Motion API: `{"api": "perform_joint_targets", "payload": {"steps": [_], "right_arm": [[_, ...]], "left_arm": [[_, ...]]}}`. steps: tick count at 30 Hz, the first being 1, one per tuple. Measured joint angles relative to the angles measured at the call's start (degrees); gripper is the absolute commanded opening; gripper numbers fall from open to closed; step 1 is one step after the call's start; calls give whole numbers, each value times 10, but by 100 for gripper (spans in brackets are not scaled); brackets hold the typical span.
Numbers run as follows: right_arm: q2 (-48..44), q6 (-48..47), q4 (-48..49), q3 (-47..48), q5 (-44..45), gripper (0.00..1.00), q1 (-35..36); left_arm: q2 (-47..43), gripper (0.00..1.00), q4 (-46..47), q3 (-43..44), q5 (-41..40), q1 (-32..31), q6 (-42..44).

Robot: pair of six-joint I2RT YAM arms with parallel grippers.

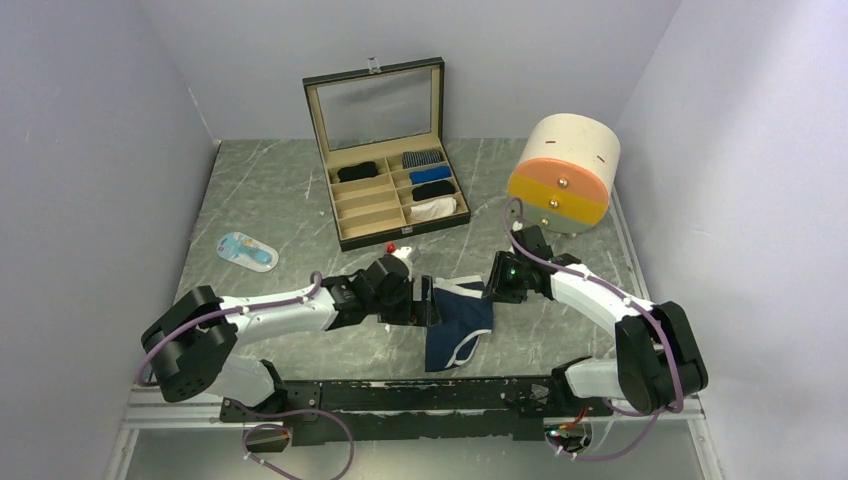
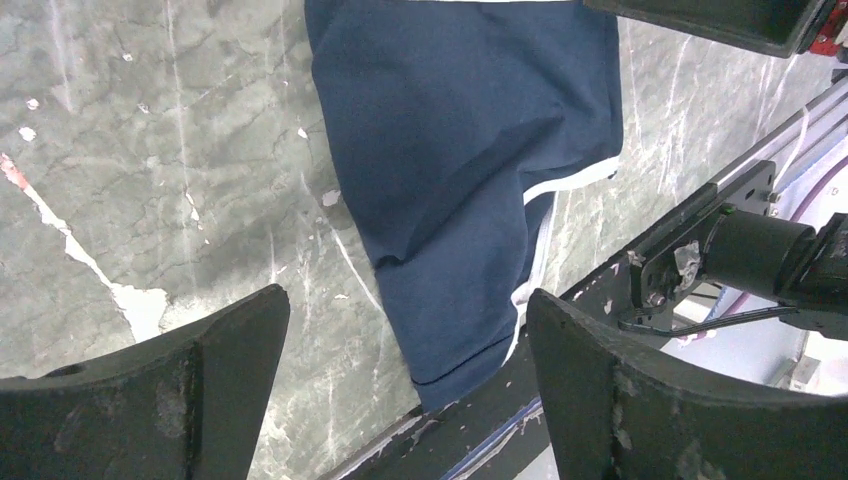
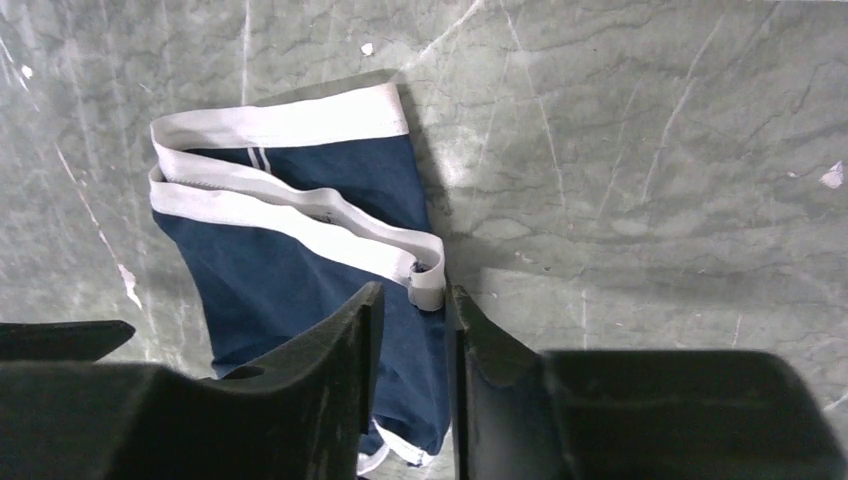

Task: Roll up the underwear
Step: Fold the underwear at the center of the board.

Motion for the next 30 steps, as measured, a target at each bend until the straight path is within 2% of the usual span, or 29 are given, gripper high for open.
{"api": "perform_joint_targets", "payload": {"steps": [2,4,6,16,22,30], "right_arm": [[0,-3,2,0,-2,21,0],[0,-9,5,2,-3,8,0],[0,-16,8,6,-5,1,0],[2,-59,32,45,-65,0,0],[16,-75,54,75,-62,0,0],[96,-74,61,88,-35,4,-5]], "left_arm": [[0,92,2,0,7,6,0],[1,91,7,0,14,11,0],[2,91,12,0,21,15,0],[5,94,24,-19,31,40,0],[29,94,32,-19,30,71,13],[113,94,29,52,27,91,51]]}}
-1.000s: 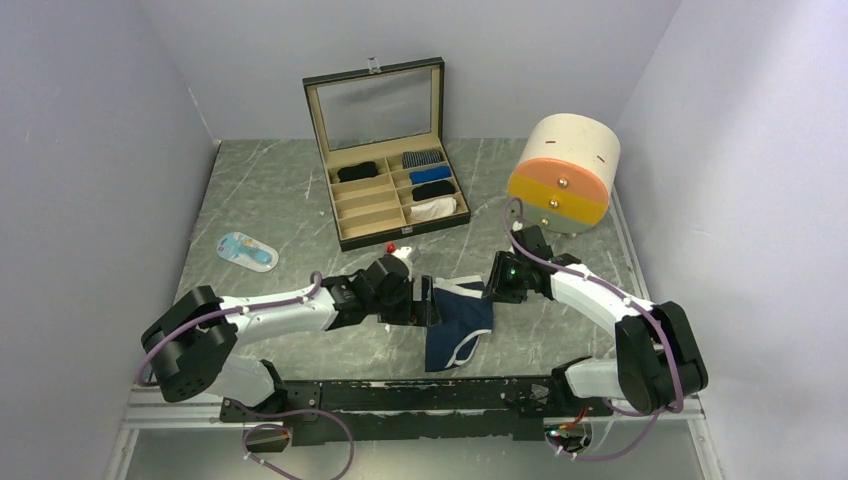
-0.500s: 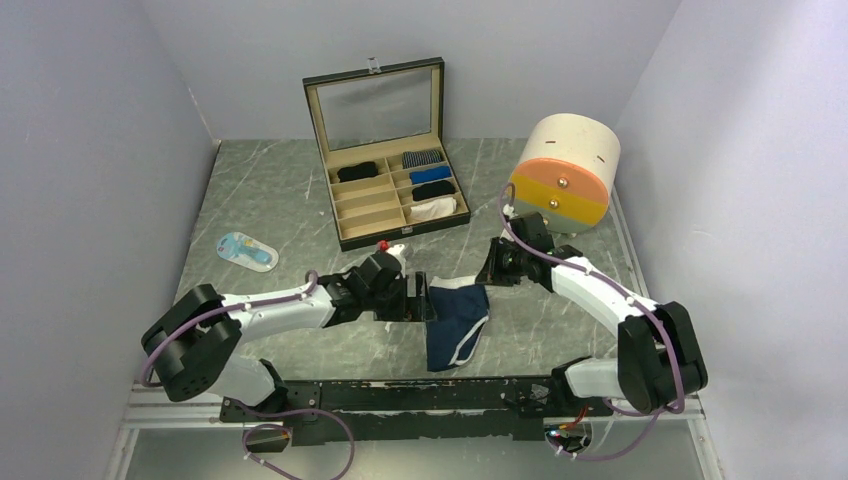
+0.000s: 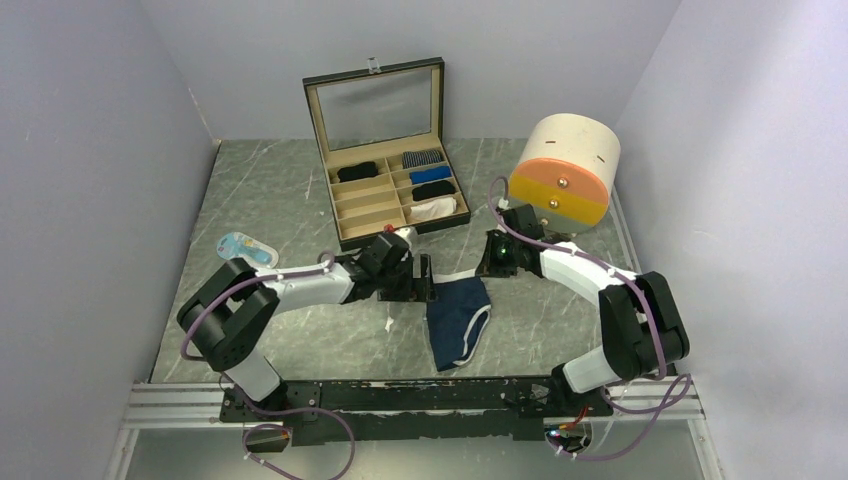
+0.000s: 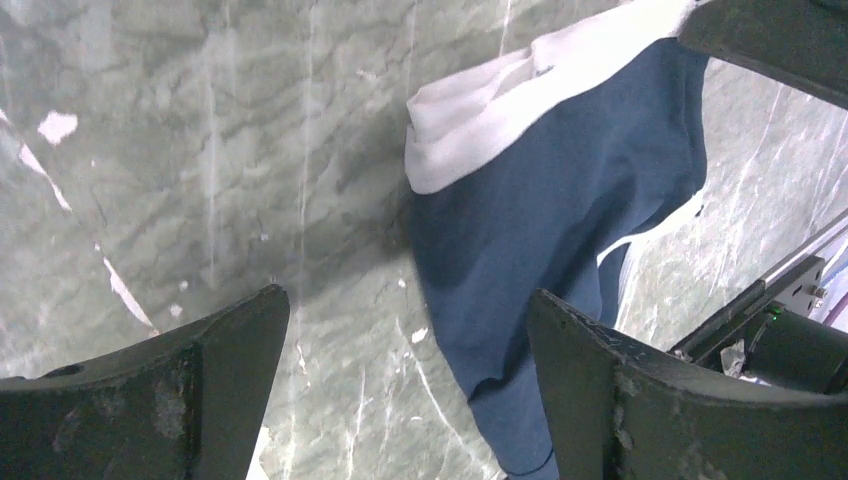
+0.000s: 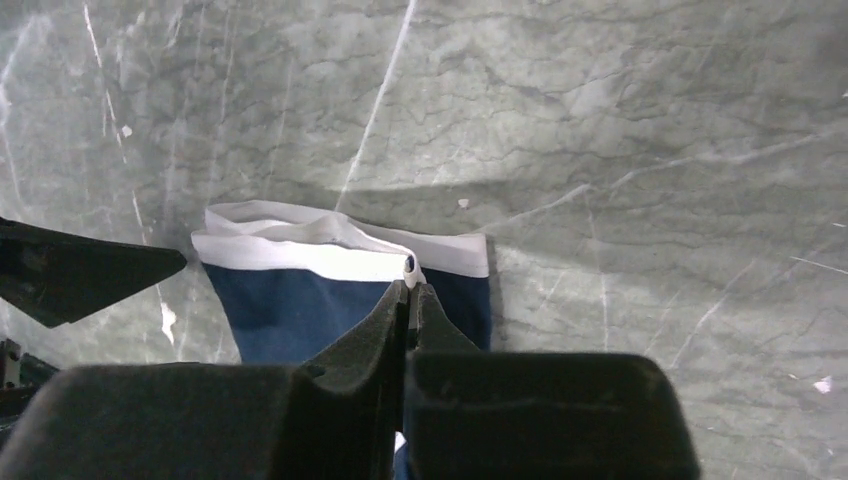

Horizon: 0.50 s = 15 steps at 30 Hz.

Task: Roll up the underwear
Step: Fold the underwear at the center of the board.

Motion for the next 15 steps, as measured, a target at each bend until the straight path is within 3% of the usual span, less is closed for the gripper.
{"api": "perform_joint_targets", "payload": {"steps": [6,9,11,15], "right_arm": [[2,3,-1,0,30,20,-3],[12,1,-3,1,35,41,-7],[16,-1,-9,3,40,50,-8],[0,-3,-23,2,44,52,-9]], "left_arm": [[30,93,2,30,5,6,26],[56,90,-3,59,3,8,42],[76,89,-7,83,0,10,56],[92,84,-4,99,1,17,71]]}}
